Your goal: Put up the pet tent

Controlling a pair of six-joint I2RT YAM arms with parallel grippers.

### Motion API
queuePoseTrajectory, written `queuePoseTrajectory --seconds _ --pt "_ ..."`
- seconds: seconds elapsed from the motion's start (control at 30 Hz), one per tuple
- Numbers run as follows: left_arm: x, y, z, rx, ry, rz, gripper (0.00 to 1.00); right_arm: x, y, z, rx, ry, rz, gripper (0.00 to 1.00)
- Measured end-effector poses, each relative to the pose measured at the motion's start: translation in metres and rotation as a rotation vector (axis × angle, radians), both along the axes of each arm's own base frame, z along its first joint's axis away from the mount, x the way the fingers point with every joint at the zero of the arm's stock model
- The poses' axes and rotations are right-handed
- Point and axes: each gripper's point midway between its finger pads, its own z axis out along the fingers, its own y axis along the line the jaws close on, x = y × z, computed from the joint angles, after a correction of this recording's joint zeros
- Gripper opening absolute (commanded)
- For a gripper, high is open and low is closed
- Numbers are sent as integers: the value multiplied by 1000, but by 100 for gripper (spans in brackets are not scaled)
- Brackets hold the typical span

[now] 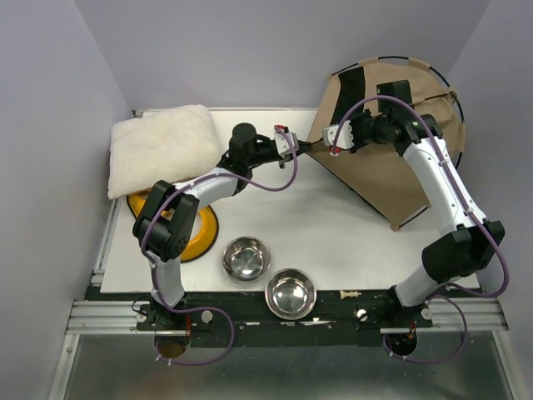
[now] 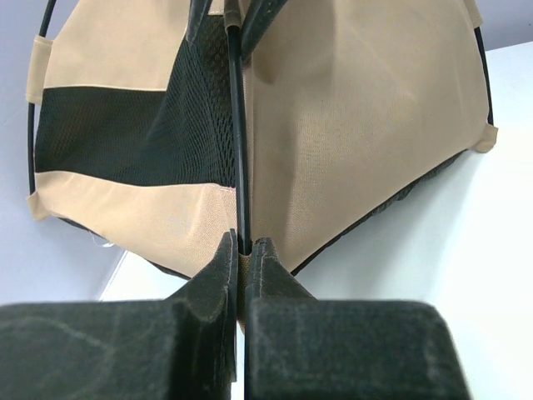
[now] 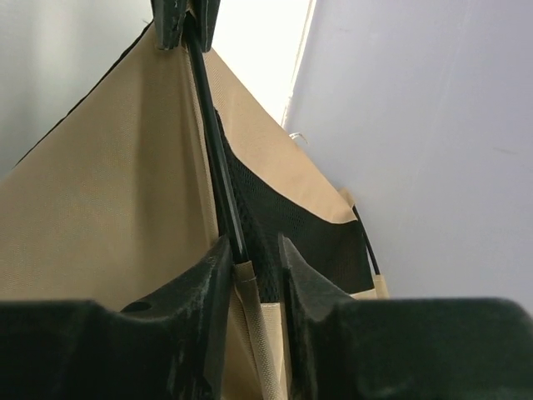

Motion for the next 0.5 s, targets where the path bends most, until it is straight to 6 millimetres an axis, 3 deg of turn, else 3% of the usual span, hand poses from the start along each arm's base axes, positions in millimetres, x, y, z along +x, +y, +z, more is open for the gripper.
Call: queuePoseTrajectory --seconds 0.1,0.23,0.33,0.4,0.5 --pt "-4 3 3 2 -17 0 0 0 -1 0 7 7 9 31" --pt "-5 5 11 -3 -54 6 0 4 1 8 37 8 23 2" --pt "-3 9 17 -11 -82 15 1 1 2 11 44 15 39 1" --pt "-3 10 20 -17 -89 15 20 0 3 12 53 15 49 1" --pt "-3 9 23 -26 -73 13 40 -1 3 11 62 19 56 1"
